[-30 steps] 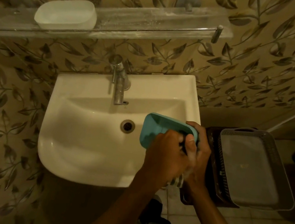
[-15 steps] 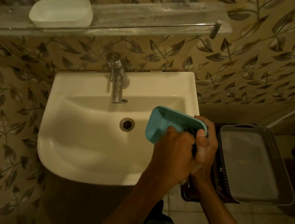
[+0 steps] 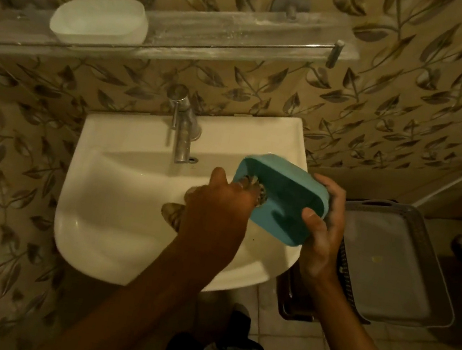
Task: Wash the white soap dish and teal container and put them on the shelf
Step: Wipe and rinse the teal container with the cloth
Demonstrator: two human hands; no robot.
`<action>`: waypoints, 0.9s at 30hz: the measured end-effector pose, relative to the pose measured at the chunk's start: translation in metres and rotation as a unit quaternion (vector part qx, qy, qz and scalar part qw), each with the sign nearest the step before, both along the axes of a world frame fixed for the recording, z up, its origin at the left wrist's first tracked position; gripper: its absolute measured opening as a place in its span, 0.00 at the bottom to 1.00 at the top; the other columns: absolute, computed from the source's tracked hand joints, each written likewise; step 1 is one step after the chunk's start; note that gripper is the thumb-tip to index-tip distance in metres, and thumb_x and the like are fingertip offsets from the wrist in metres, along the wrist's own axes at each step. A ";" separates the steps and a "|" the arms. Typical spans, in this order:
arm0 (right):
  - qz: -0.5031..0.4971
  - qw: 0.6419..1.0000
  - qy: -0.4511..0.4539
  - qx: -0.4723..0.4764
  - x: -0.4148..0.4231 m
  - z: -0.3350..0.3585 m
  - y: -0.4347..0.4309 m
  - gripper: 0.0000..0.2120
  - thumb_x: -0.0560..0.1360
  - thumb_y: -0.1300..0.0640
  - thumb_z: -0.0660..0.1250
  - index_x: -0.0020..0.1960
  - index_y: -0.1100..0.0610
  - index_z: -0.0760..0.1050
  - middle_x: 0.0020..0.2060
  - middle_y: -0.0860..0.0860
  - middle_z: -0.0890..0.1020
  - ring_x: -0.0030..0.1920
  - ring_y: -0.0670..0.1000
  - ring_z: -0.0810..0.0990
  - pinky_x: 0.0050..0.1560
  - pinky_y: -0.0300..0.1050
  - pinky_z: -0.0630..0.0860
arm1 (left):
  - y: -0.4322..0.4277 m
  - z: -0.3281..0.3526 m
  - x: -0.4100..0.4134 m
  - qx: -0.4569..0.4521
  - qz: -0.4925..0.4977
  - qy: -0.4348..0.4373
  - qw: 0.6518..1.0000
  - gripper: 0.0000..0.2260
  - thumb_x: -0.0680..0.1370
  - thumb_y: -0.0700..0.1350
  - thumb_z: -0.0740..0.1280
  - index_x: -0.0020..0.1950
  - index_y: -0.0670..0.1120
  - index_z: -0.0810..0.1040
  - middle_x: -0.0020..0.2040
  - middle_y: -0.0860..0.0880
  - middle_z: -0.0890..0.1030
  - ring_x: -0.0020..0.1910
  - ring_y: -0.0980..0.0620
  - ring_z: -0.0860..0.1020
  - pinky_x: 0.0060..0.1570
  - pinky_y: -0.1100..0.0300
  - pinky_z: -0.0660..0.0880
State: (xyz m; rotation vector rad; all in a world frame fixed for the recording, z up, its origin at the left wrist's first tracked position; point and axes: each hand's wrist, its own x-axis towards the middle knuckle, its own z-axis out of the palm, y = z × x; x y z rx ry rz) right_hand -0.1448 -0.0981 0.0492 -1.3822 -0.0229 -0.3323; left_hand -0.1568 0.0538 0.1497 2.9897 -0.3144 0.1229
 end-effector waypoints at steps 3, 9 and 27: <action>-0.006 0.997 -0.053 -0.065 0.006 0.008 0.011 0.23 0.69 0.48 0.61 0.62 0.55 0.71 0.54 0.46 0.77 0.54 0.50 0.77 0.48 0.42 0.77 | -0.009 -0.017 -0.015 -0.024 -0.010 0.055 0.998 0.14 0.66 0.36 0.75 0.50 0.43 0.81 0.42 0.40 0.81 0.37 0.41 0.79 0.27 0.54 0.76; -0.020 0.997 -0.022 -0.068 0.006 0.004 0.018 0.21 0.71 0.48 0.60 0.60 0.57 0.72 0.50 0.48 0.78 0.50 0.48 0.77 0.48 0.43 0.74 | -0.036 -0.023 -0.038 -0.121 -0.016 0.097 0.988 0.14 0.65 0.38 0.73 0.49 0.49 0.80 0.44 0.49 0.81 0.38 0.49 0.77 0.27 0.63 0.68; 0.006 0.998 -0.026 -0.064 0.027 0.022 0.015 0.24 0.69 0.48 0.58 0.57 0.63 0.72 0.48 0.52 0.77 0.48 0.44 0.76 0.47 0.37 0.73 | -0.041 -0.011 -0.021 -0.099 -0.043 0.083 0.991 0.14 0.72 0.39 0.70 0.57 0.44 0.78 0.52 0.46 0.82 0.53 0.41 0.77 0.38 0.52 0.80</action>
